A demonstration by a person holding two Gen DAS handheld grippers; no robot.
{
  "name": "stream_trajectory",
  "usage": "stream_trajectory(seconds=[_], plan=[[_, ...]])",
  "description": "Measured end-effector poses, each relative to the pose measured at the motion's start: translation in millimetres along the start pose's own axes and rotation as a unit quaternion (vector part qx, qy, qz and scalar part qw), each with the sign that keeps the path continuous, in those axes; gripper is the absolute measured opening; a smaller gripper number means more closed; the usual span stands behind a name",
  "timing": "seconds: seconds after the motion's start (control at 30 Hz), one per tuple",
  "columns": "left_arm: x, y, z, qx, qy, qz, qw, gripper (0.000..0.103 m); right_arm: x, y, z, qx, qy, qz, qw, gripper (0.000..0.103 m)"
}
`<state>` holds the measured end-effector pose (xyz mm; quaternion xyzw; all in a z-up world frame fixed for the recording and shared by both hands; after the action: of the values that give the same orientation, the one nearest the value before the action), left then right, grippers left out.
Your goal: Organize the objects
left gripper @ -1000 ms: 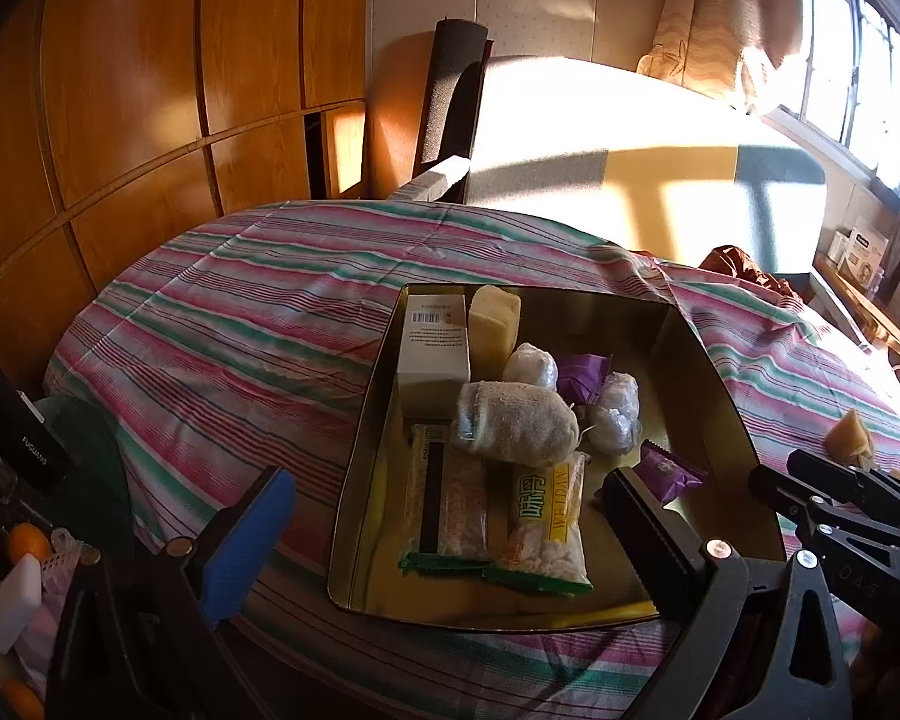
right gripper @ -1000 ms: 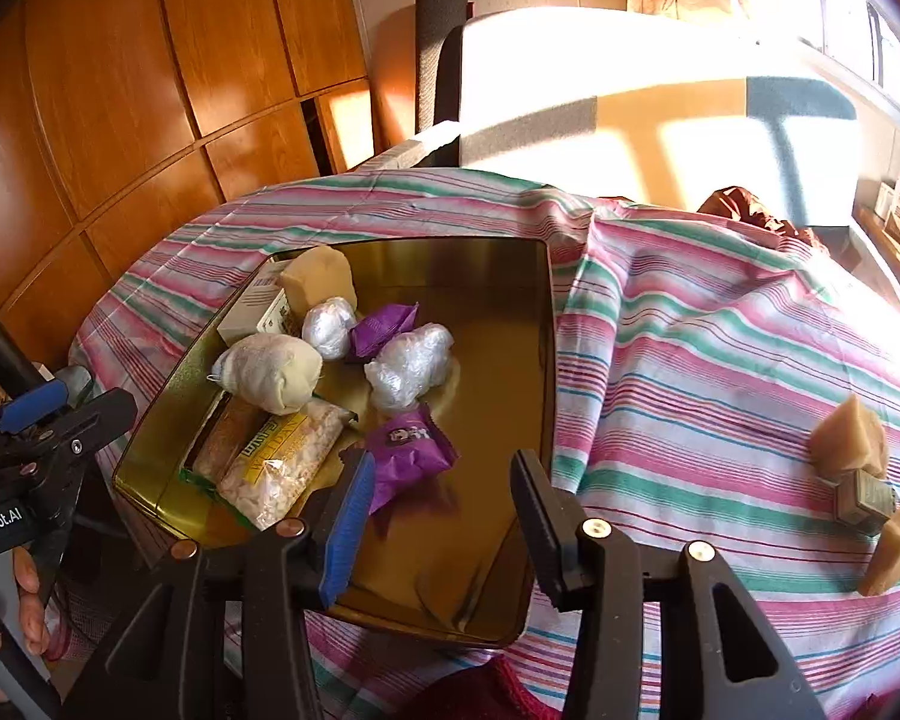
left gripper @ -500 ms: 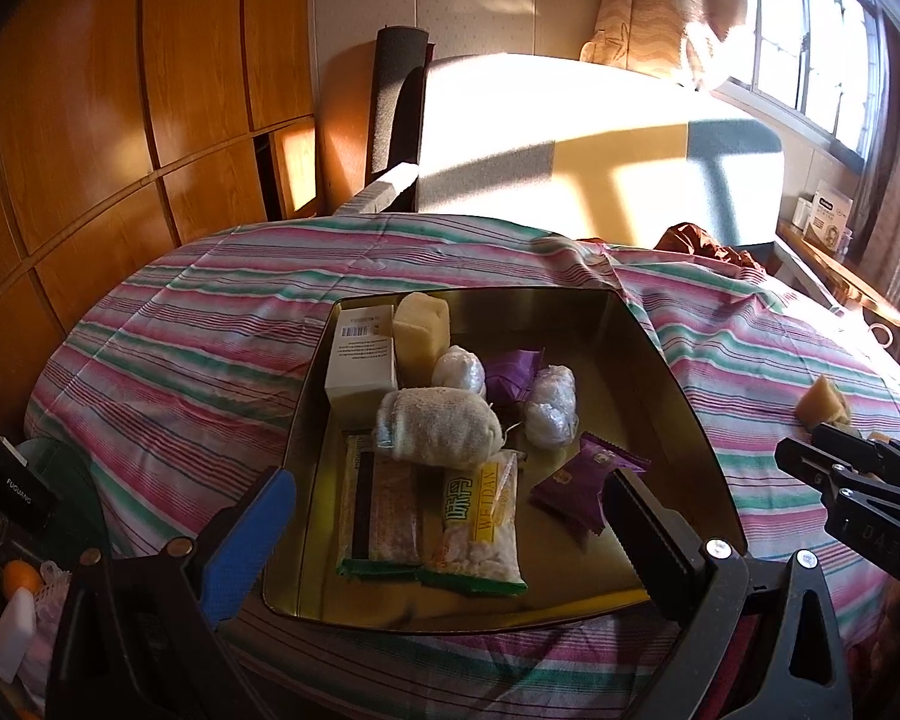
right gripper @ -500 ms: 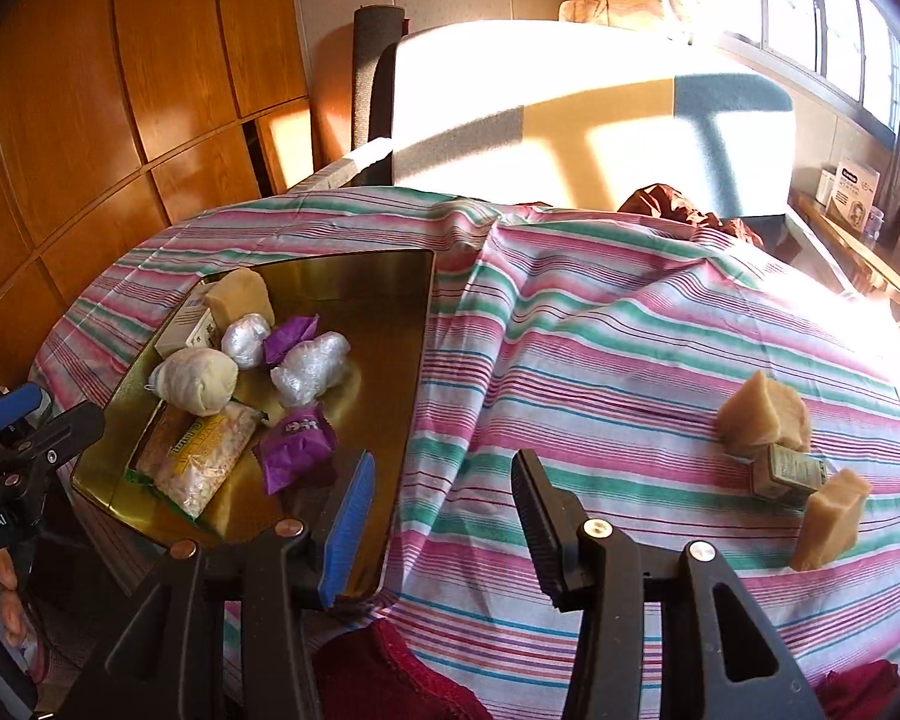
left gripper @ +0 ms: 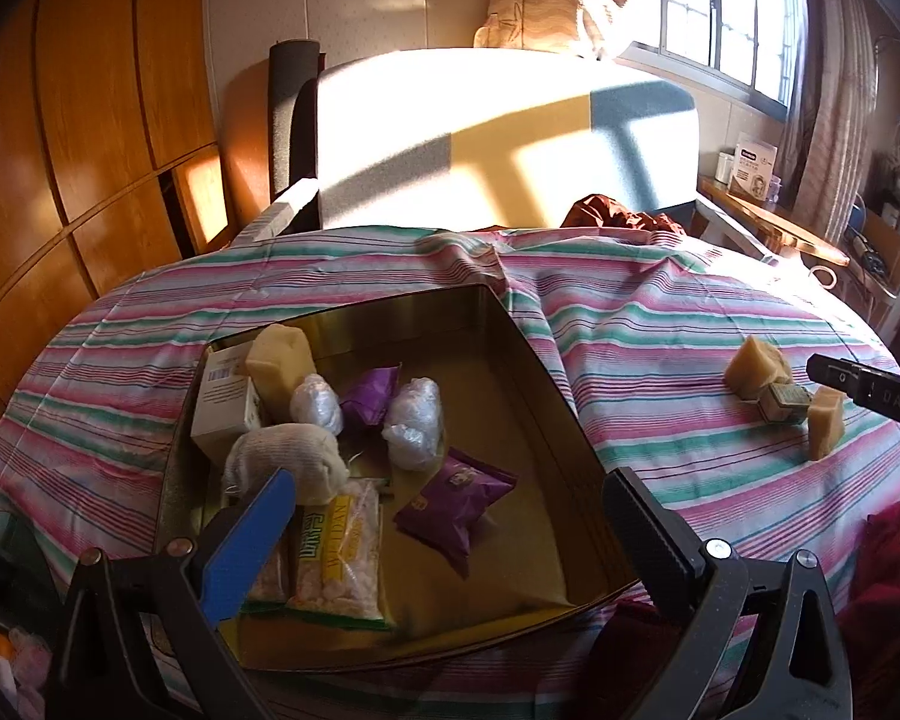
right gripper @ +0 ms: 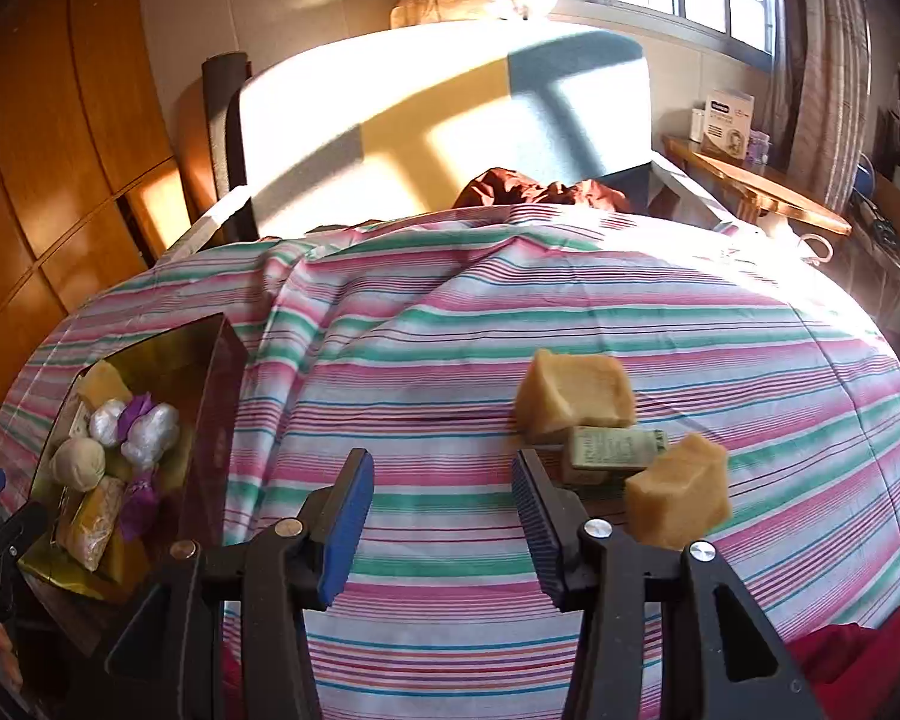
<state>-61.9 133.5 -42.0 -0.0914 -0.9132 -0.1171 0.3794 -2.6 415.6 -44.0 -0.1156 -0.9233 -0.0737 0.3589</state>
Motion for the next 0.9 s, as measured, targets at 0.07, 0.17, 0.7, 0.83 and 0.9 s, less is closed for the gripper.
stream_trajectory(seconds=[0.07, 0.17, 0.7, 0.83, 0.9], plan=[[1.6, 13.0, 3.7, -0.005, -0.002, 0.012, 0.9999, 0.103, 0.1, 25.5, 0.4, -0.017, -0.003, 0.024, 1.000, 0.048], [3.1, 31.0, 10.1, -0.011, -0.006, 0.031, 0.9994, 0.103, -2.8, 65.7, 2.1, -0.037, -0.005, 0.066, 0.997, 0.048], [1.4, 150.9, 66.8, -0.110, -0.074, 0.087, 0.9874, 0.097, -53.4, 173.8, 2.8, 0.010, 0.042, 0.329, 0.944, 0.057], [1.6, 188.1, 91.0, -0.131, -0.096, 0.106, 0.9811, 0.090, -52.5, 170.8, 6.0, 0.021, 0.037, 0.327, 0.944, 0.059], [3.5, 205.8, 101.5, -0.140, -0.098, 0.116, 0.9784, 0.087, -53.9, 169.9, 8.8, 0.036, 0.033, 0.333, 0.942, 0.059]])
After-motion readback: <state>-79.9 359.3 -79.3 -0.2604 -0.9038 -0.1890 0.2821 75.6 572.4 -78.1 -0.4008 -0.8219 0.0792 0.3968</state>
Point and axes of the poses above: each gripper's, at about its wrist camera, not at the fingertips, and z roughly the way its jaws point, y to its right, x to its top, the point moved 6 cm from there along z, roughly the way its jaws point, and after that the axes turned 12 degrees about -z, right-handed, at the moved point
